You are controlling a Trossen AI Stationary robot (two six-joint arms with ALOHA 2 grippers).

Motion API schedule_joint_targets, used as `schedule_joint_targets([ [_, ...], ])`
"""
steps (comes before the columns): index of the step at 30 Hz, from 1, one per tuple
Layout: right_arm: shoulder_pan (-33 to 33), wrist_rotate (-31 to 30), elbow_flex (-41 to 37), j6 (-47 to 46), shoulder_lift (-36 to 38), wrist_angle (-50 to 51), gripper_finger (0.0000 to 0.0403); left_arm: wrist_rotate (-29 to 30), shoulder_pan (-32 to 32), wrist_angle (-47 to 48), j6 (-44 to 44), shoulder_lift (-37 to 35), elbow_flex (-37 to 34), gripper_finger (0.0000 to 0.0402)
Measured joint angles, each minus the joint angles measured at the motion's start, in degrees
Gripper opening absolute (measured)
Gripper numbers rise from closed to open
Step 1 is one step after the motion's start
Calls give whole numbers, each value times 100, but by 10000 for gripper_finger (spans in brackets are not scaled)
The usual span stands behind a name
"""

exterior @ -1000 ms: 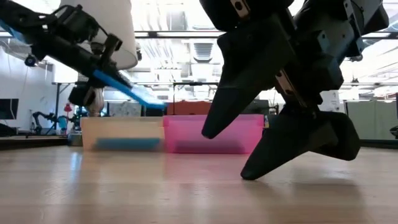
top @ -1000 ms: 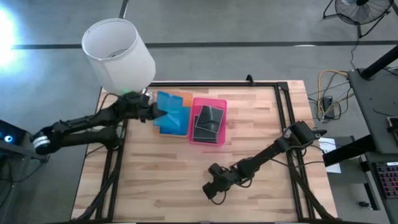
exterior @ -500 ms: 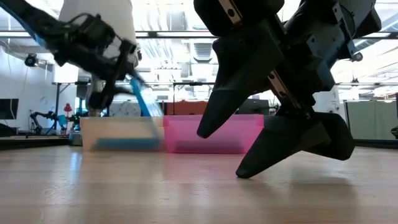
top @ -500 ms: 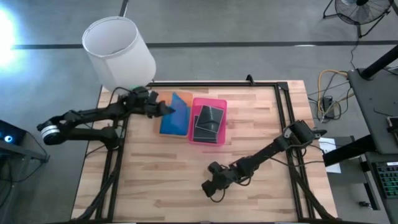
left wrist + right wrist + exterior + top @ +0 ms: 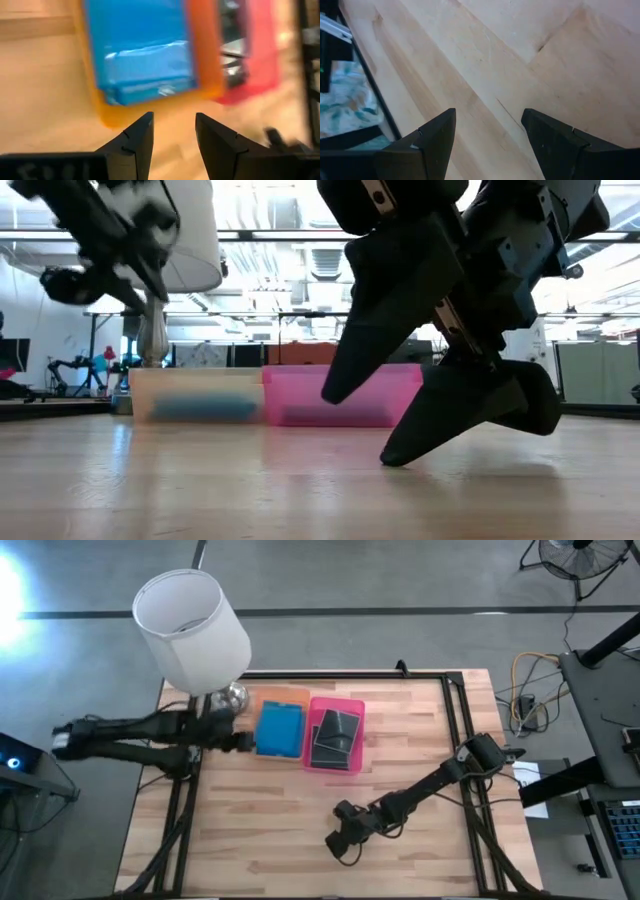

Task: Pick & place jewel cases by type
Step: Return to Home Position

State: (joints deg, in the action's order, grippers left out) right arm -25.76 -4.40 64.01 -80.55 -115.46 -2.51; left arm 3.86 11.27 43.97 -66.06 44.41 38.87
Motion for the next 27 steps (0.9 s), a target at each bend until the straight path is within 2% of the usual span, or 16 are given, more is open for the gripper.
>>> schedule_joint_targets([
  [5,52,-125,-17,435,246,487,235,1593,-2740,-84,-1504,-154,27,126],
  [6,109,-229,-36,604,365,672,235,1939,-3365,-273,-1728,-111,-38,126],
  [8,292,-400,-54,1009,753,931,235,3009,-4493,-1050,-2126,-23,-204,126],
  [10,463,-449,-30,1650,1336,1163,235,3947,-5085,-1847,-1939,-33,-345,126],
  [12,571,-516,-75,2245,1917,1274,235,4045,-5008,-2468,-1557,-127,-437,126],
  [14,728,-337,-287,2886,2413,1139,232,3752,-4642,-2909,-1068,-275,-701,126],
  [16,968,31,-568,3599,2846,1012,226,3087,-4071,-3884,-148,-396,-1068,126],
  [18,1299,156,-812,3935,3317,976,220,2102,-3306,-5474,991,-393,-1506,126],
  [20,1620,-116,-1021,4006,3827,1169,215,781,-2461,-6794,1665,-398,-1899,126],
  [22,1917,-442,-1178,4187,4302,1630,212,-322,-1577,-7410,1745,-459,-2116,126],
  [24,2178,-471,-1286,3934,4765,2291,210,-1550,-699,-7522,1177,-620,-2230,126],
  [25,2257,-458,-1353,3878,5012,2373,211,-2073,-325,-7559,996,-731,-2308,126],
  [27,2262,-479,-1613,4631,5532,1857,212,-2763,30,-8219,1323,-844,-2396,126],
])
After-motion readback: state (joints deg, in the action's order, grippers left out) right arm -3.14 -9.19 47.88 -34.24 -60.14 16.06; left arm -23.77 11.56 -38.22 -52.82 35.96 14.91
